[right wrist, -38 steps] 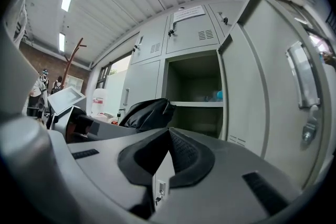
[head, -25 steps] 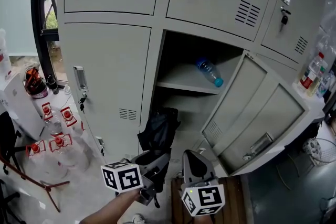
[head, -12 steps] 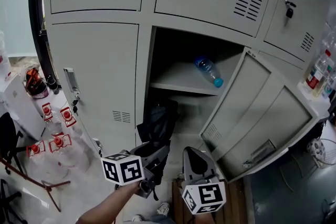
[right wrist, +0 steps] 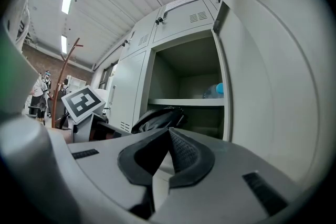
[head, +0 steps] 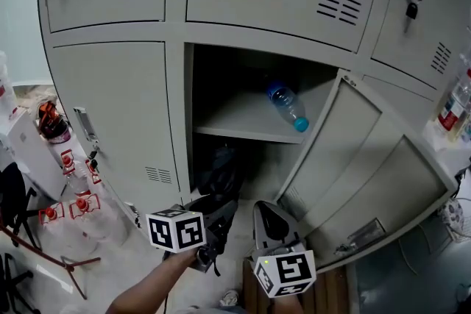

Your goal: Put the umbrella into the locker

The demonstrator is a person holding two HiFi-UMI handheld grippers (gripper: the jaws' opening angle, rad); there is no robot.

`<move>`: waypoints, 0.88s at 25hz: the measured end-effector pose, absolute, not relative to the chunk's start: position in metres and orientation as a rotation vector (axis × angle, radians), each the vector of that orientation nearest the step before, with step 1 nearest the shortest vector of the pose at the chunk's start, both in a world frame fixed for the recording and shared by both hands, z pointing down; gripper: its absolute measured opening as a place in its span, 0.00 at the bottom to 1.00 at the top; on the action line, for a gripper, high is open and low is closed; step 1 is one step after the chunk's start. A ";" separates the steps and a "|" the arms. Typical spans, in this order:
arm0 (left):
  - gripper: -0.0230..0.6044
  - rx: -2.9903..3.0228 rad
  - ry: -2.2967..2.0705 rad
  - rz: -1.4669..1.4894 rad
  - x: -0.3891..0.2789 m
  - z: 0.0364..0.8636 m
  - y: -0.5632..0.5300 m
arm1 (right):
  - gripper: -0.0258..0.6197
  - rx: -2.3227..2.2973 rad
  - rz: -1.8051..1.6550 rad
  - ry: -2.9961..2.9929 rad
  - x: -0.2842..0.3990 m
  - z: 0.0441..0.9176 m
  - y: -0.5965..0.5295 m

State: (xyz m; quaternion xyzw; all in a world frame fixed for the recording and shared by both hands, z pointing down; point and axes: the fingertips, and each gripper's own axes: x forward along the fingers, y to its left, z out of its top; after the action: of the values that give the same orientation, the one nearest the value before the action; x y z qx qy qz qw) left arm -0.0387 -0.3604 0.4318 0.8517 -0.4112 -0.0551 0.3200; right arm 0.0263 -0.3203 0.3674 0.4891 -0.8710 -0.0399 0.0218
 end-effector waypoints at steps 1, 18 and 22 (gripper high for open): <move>0.42 2.242 -1.090 -0.135 -0.037 0.432 -0.366 | 0.04 1.513 -0.125 -2.703 0.027 0.367 -0.324; 0.42 2.350 -1.204 0.138 -0.018 0.432 -0.434 | 0.04 1.496 -0.147 -2.722 0.032 0.360 -0.356; 0.42 2.396 -1.221 0.227 -0.013 0.428 -0.445 | 0.04 1.505 -0.150 -2.722 0.035 0.359 -0.357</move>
State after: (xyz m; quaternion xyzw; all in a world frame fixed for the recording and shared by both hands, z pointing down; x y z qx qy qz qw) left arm -0.0126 -0.4455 0.4276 0.8662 -0.4413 0.0819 0.2198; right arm 0.0347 -0.3574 0.3588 0.4832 -0.8741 -0.0483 0.0138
